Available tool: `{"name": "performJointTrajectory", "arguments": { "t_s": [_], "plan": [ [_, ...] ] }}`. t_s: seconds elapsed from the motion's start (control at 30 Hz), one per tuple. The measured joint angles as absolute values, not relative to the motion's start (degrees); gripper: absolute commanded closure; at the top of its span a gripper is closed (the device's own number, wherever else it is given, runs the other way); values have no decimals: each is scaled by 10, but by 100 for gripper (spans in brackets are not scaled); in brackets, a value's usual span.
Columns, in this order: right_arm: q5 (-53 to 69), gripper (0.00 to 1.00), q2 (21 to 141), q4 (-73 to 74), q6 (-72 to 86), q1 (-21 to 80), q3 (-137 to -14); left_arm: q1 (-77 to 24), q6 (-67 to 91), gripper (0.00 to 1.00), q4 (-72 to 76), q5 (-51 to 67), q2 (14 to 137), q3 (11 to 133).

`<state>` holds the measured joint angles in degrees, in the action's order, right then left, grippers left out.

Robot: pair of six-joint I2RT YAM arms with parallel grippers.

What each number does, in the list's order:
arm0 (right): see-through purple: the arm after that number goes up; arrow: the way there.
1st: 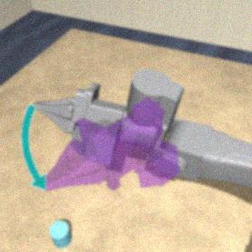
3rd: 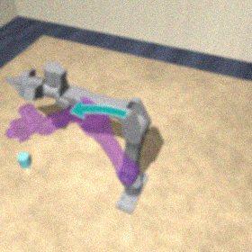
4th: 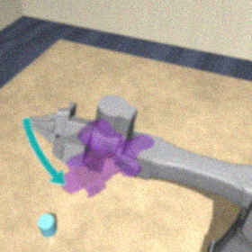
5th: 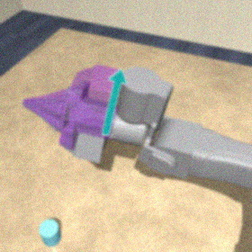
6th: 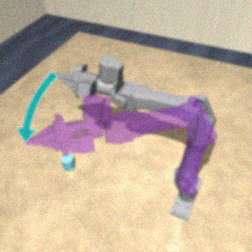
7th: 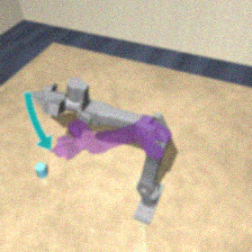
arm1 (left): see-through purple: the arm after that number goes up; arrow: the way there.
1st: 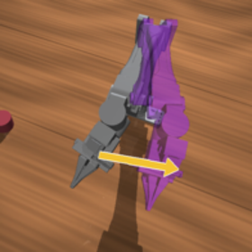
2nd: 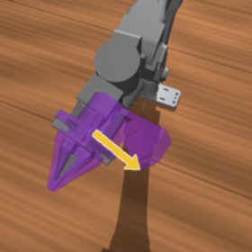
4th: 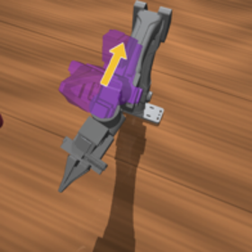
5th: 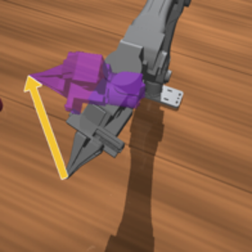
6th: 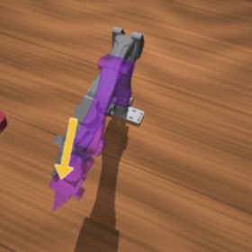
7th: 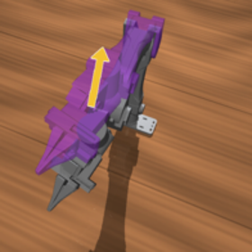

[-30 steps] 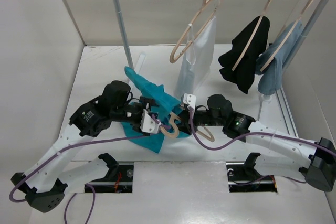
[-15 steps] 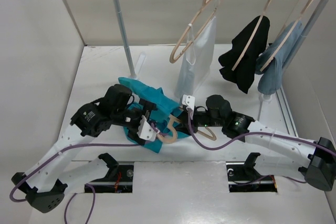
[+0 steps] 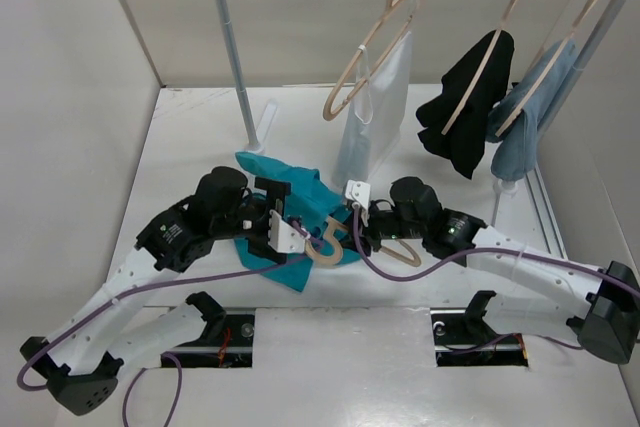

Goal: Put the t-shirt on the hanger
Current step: Place tshirt on hanger

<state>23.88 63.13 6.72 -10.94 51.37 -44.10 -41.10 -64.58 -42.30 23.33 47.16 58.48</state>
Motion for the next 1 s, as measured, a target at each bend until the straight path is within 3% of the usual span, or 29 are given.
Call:
{"name": "performJointTrajectory", "arguments": {
  "t_s": [0.3, 0.57, 1.0],
  "plan": [
    [234, 100, 609, 106, -136, 513, -461, -412, -635, 0, -355, 190, 455, 565],
    [217, 100, 608, 150, -149, 506, -465, -412, -621, 0, -300, 121, 520, 547],
    [211, 100, 607, 151, -152, 506, -472, -399, -606, 0, -276, 130, 583, 548]
  ]
}}
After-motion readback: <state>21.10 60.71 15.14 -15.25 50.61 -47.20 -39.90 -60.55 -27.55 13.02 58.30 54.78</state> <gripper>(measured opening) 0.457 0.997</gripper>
